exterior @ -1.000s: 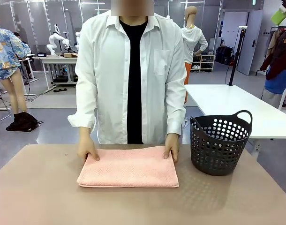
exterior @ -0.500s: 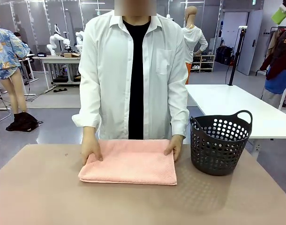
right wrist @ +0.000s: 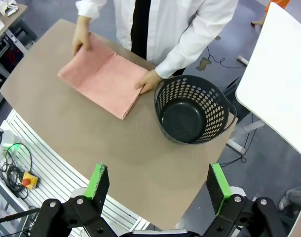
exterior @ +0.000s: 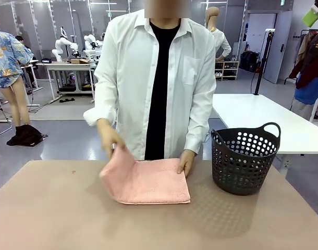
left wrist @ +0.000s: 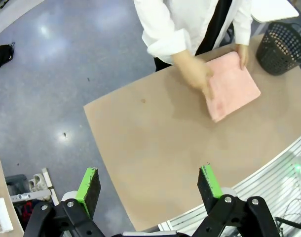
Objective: Fold the towel.
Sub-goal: Pick up the 100 cm Hotel Towel and place it on the left side of the table.
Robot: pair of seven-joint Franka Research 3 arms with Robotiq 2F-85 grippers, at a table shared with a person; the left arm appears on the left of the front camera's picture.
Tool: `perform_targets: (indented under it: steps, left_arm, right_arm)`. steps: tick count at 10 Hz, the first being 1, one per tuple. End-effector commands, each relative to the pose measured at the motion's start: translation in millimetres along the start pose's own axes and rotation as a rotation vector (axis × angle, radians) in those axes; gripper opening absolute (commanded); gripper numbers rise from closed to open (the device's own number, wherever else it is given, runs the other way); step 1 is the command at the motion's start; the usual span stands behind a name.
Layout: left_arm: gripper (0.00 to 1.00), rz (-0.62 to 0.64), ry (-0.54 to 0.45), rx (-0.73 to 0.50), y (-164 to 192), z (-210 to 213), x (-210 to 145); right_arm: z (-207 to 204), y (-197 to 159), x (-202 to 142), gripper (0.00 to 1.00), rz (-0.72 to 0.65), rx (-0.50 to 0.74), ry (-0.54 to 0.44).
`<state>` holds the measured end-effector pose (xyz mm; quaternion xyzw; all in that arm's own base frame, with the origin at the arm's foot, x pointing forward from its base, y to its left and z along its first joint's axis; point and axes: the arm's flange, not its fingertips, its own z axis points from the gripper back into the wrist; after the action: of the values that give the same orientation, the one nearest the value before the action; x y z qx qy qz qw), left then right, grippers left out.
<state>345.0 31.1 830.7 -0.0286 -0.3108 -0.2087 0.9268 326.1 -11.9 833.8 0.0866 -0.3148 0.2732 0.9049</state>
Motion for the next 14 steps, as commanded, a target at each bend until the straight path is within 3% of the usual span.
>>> perform_targets:
  steps: [1,14]
  left_arm:
    - [1.00,0.008,0.012,-0.007,0.0,3.5,1.3]
    - [1.00,0.008,0.012,-0.007,0.0,3.5,1.3]
  right_arm:
    - [1.4,-1.0,0.7,1.00,-0.003,-0.003,0.012]
    - [1.4,-1.0,0.7,1.00,-0.003,-0.003,0.012]
